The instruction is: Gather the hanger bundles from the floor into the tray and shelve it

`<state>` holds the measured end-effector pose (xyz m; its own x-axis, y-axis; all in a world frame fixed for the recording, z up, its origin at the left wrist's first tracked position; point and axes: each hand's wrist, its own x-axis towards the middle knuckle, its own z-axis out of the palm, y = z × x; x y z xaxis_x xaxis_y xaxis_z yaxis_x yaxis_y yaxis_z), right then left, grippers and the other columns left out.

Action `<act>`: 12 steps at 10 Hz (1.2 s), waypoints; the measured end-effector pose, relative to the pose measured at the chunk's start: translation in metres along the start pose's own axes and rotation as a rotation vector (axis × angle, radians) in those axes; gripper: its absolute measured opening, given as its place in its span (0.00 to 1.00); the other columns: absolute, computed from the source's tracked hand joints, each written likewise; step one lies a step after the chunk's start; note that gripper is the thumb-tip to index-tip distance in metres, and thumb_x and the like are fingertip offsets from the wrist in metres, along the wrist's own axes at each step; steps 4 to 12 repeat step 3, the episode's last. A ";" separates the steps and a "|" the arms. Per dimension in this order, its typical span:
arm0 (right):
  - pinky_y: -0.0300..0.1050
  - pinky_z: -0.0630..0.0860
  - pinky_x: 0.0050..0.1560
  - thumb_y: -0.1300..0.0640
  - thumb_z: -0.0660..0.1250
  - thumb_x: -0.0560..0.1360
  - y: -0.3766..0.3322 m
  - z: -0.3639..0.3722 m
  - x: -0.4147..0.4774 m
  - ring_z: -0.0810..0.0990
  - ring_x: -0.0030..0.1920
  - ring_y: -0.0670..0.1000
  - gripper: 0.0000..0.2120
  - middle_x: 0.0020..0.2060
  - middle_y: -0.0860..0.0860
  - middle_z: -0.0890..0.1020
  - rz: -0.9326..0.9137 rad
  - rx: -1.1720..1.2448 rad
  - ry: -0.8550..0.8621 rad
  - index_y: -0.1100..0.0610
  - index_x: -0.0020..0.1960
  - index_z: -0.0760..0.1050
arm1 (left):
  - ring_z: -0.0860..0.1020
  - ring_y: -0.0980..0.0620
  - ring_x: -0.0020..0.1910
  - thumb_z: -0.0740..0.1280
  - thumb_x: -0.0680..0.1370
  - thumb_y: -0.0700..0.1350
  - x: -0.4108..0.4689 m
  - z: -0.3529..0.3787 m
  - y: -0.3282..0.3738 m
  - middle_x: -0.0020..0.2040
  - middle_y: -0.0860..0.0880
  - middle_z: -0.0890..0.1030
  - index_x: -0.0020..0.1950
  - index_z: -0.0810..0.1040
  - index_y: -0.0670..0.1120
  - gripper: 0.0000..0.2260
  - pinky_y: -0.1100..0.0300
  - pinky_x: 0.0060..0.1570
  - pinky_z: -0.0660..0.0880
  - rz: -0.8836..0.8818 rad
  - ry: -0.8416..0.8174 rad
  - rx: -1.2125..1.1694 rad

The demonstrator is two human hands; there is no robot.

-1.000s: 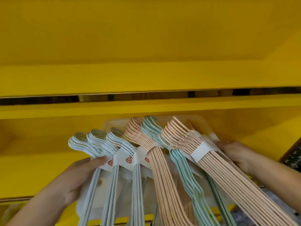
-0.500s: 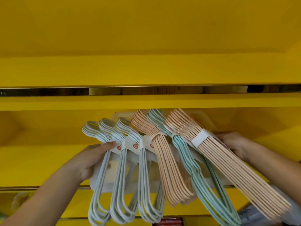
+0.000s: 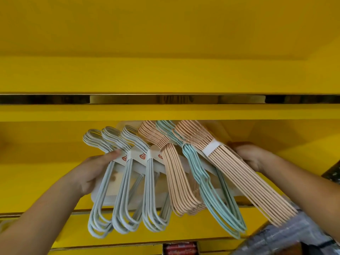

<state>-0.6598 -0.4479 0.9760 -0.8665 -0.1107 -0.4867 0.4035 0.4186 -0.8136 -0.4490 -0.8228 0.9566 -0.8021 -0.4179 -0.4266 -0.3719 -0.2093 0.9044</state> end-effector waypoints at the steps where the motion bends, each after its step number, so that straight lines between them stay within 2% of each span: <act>1: 0.51 0.81 0.38 0.54 0.63 0.81 0.001 0.001 -0.005 0.83 0.33 0.56 0.15 0.38 0.60 0.84 -0.063 -0.014 0.009 0.66 0.55 0.79 | 0.81 0.29 0.60 0.77 0.69 0.61 -0.012 0.005 0.003 0.55 0.36 0.87 0.60 0.85 0.40 0.29 0.34 0.60 0.78 0.064 0.064 0.010; 2: 0.50 0.78 0.43 0.55 0.63 0.80 -0.001 -0.002 -0.018 0.81 0.38 0.56 0.12 0.40 0.58 0.84 -0.169 0.012 0.002 0.62 0.51 0.81 | 0.85 0.40 0.46 0.67 0.82 0.53 -0.023 0.004 0.003 0.44 0.46 0.89 0.57 0.83 0.42 0.15 0.49 0.45 0.80 0.180 0.146 0.039; 3: 0.51 0.76 0.49 0.54 0.59 0.82 0.002 -0.018 -0.032 0.80 0.49 0.57 0.13 0.51 0.58 0.82 -0.235 0.104 0.002 0.61 0.59 0.77 | 0.82 0.44 0.58 0.64 0.83 0.51 -0.041 0.000 0.003 0.59 0.46 0.84 0.58 0.79 0.44 0.12 0.45 0.61 0.76 0.186 0.227 0.016; 12: 0.51 0.76 0.49 0.54 0.59 0.82 0.002 -0.018 -0.032 0.80 0.49 0.57 0.13 0.51 0.58 0.82 -0.235 0.104 0.002 0.61 0.59 0.77 | 0.82 0.44 0.58 0.64 0.83 0.51 -0.041 0.000 0.003 0.59 0.46 0.84 0.58 0.79 0.44 0.12 0.45 0.61 0.76 0.186 0.227 0.016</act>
